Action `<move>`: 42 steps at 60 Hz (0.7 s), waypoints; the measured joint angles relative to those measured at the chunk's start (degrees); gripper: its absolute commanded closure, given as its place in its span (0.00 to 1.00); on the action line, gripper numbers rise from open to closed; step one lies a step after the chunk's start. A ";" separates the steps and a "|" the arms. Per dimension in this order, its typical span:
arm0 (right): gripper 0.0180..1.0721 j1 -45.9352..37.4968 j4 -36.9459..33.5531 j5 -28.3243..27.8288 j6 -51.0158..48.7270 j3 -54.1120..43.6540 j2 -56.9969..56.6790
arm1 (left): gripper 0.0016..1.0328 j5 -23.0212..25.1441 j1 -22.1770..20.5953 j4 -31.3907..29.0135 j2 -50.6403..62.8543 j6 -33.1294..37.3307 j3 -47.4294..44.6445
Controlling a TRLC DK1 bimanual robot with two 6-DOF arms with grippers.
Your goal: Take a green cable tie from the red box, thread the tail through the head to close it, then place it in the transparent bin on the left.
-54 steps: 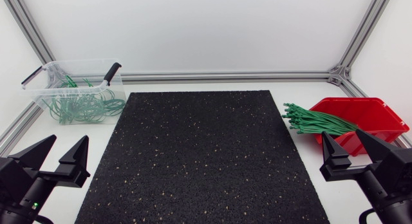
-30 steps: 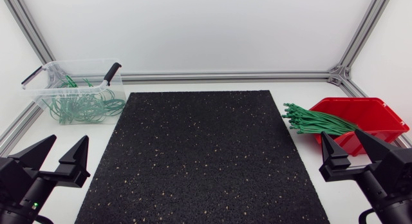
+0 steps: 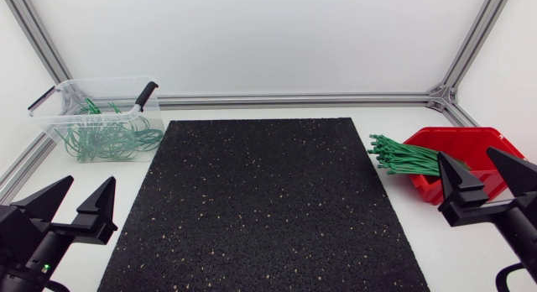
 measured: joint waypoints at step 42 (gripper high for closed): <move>0.05 -6.36 -29.44 -12.15 -18.84 43.69 43.01 | 0.04 0.00 0.00 0.00 0.00 0.00 0.00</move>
